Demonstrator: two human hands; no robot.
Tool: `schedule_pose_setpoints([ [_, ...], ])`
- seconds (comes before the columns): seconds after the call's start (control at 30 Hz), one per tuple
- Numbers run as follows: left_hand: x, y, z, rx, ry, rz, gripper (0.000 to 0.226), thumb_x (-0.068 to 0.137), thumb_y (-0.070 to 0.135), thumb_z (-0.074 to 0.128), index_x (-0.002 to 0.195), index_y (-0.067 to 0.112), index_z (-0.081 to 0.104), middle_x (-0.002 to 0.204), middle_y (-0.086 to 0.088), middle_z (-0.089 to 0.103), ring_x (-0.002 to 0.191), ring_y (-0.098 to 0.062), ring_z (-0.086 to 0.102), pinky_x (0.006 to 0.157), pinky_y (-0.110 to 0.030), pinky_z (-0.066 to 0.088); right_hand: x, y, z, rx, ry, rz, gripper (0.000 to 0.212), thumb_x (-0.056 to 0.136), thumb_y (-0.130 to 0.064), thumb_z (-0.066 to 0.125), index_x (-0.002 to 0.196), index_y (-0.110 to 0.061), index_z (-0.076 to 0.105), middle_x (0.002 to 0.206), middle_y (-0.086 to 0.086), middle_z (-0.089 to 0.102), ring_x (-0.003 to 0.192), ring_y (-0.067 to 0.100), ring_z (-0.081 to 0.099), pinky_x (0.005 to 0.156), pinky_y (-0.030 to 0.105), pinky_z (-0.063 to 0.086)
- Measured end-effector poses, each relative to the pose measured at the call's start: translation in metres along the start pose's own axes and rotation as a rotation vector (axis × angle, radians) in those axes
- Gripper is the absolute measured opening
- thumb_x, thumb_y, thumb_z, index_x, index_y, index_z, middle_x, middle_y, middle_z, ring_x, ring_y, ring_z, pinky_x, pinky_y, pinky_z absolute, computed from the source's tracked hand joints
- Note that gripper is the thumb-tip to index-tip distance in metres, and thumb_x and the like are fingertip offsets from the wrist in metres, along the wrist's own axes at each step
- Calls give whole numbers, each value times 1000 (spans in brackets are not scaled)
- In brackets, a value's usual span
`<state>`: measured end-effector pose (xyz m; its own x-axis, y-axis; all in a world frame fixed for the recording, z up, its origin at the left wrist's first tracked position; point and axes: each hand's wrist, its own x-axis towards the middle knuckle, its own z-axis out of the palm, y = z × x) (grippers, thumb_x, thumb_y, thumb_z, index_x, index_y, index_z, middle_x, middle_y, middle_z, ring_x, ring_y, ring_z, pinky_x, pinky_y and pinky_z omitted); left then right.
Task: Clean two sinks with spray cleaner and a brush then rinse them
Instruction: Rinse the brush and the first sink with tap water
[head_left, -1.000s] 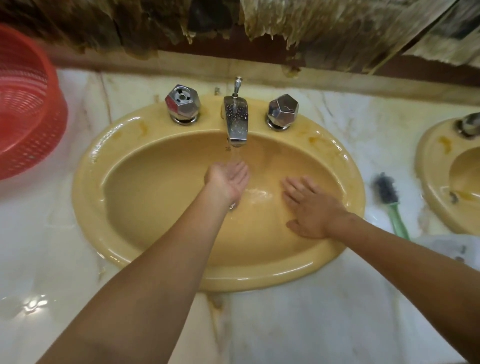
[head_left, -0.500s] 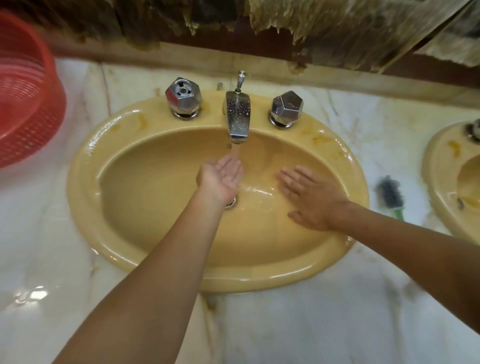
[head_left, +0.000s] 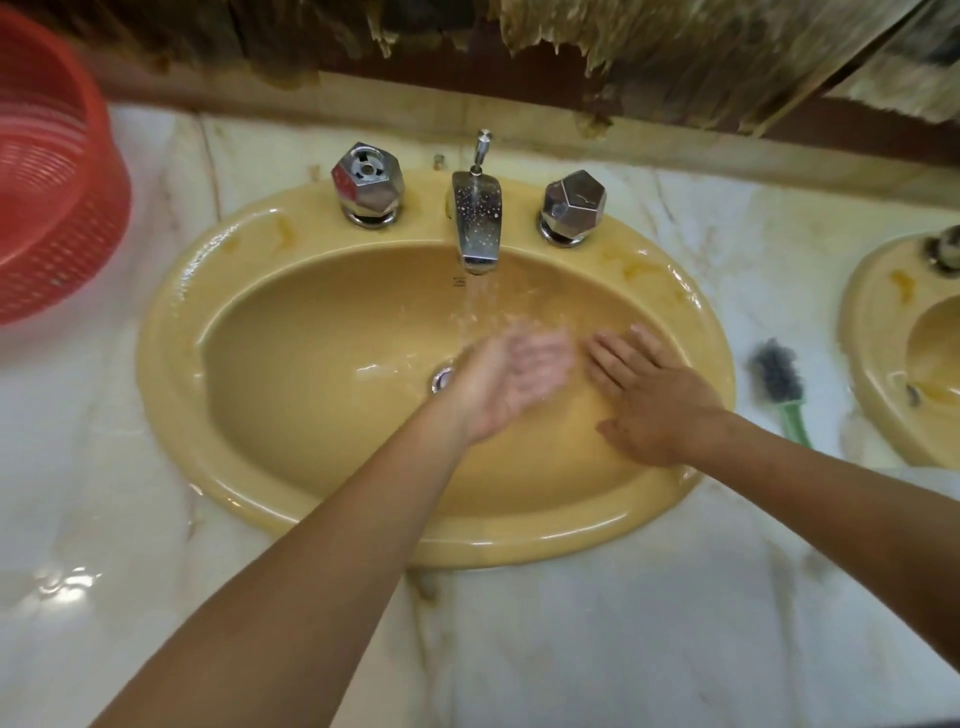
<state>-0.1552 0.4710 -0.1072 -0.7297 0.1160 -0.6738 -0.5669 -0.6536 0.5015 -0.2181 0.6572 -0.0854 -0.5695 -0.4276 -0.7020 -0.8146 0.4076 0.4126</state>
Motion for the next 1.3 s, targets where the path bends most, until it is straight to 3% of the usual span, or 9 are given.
schedule_pose_setpoints([
  [0.13, -35, -45, 1, 906, -137, -63, 35, 104, 37, 50, 116, 15, 74, 99, -4, 72, 91, -19, 63, 83, -29, 47, -20, -37, -15, 423, -294, -229, 64, 102, -52, 17, 161, -24, 13, 168, 4, -5, 154, 16, -9, 124, 44, -7],
  [0.27, -67, -26, -25, 1484, -447, -301, 58, 109, 52, 22, 160, 26, 22, 168, -1, 17, 153, -16, 17, 118, -26, 11, -12, -20, -10, 229, -238, -184, 66, 100, -54, 16, 158, -21, 18, 167, 6, -4, 153, 18, -10, 122, 47, -3],
  [0.37, -71, -12, -70, 1703, -292, -499, 81, 99, 72, 19, 162, 25, 0, 168, 3, -16, 155, -19, -15, 124, -45, -6, -9, -35, -9, 325, -250, -51, 80, 95, -65, 19, 161, -21, 5, 166, 2, -18, 151, 17, -22, 122, 45, -10],
  [0.53, -76, 21, -141, 2224, 123, -415, 88, 96, 75, 22, 162, 23, 0, 168, 1, -19, 154, -19, -19, 124, -48, -10, -24, -87, -54, 1026, -575, -410, 82, 94, -76, 26, 160, -31, 11, 166, -18, 2, 153, 6, -2, 125, 37, -3],
  [0.7, -76, 24, -145, 2273, 114, -384, 90, 95, 75, 24, 162, 21, -2, 168, -2, -19, 154, -21, -21, 123, -49, -14, 8, -63, -64, 1190, -413, -104, 59, 101, -57, 42, 130, -9, 60, 134, -4, 56, 119, 20, 55, 105, 31, 38],
  [0.8, -70, 31, -153, 2423, 38, -291, 88, 96, 75, 20, 162, 21, -3, 168, 0, -20, 154, -21, -21, 123, -47, -14, 39, -66, -92, 2376, -357, 54, 40, 107, -31, 39, 119, 1, 60, 131, 19, 62, 119, 29, 60, 102, 38, 48],
  [0.9, -60, 49, -169, 2623, -49, -154, 85, 98, 74, 16, 161, 23, -8, 167, 3, -21, 153, -17, -22, 123, -43, -16, 52, -78, -135, 3108, -276, 85, 48, 109, -21, 25, 134, 15, 46, 143, 32, 48, 137, 41, 45, 114, 48, 37],
  [1.13, -22, 123, -160, 3208, 75, 725, 68, 103, 39, 8, 157, 4, -16, 164, -14, -22, 152, -29, -24, 117, -50, -24, 55, -95, -170, 3445, -251, -65, 52, 109, -22, 23, 140, 17, 39, 144, 35, 45, 139, 44, 41, 114, 53, 34],
  [1.3, 0, 115, -158, 3335, -165, 713, 63, 106, 40, 7, 157, 9, -14, 163, -6, -21, 154, -27, -16, 113, -51, -26, 45, -87, -165, 3559, -73, 21, 54, 109, -25, 22, 137, 17, 41, 137, 38, 51, 132, 47, 48, 112, 51, 38],
])
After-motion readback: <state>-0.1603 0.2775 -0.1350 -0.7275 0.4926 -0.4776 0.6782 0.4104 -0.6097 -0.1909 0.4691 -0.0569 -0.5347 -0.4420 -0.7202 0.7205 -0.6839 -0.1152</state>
